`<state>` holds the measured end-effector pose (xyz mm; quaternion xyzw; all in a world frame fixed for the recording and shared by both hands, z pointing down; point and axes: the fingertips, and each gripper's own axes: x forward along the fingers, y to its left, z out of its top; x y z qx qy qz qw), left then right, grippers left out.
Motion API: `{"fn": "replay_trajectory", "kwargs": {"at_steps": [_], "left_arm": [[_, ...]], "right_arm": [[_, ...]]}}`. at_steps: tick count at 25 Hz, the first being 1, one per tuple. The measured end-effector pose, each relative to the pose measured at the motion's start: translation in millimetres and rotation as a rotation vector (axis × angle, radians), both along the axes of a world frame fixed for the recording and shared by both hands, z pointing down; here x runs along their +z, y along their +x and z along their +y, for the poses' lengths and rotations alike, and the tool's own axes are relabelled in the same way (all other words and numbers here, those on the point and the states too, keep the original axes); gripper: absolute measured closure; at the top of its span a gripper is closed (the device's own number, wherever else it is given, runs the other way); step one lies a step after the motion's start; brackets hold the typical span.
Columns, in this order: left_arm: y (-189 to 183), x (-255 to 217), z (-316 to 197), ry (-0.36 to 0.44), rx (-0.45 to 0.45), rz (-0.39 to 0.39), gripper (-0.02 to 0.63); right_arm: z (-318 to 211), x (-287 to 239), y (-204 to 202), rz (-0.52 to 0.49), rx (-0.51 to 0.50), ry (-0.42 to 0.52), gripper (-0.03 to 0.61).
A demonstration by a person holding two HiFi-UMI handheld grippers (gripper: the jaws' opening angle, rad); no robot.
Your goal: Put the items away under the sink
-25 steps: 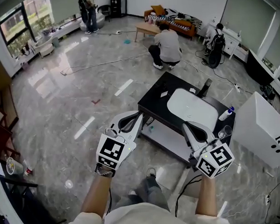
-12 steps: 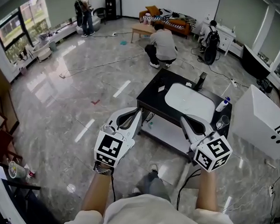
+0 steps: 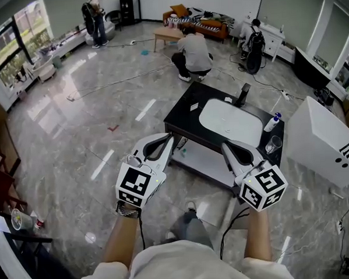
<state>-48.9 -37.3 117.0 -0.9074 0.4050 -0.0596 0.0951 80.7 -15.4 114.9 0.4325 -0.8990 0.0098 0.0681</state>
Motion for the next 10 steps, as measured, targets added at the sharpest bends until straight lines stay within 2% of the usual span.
{"fn": "replay_trajectory", "kwargs": {"at_steps": [10], "left_arm": [[-0.1,1.2,-4.7,-0.006,0.014,-0.002,0.609]], "right_arm": [[-2.6,2.3,0.8,0.006,0.020,-0.008,0.574]]}}
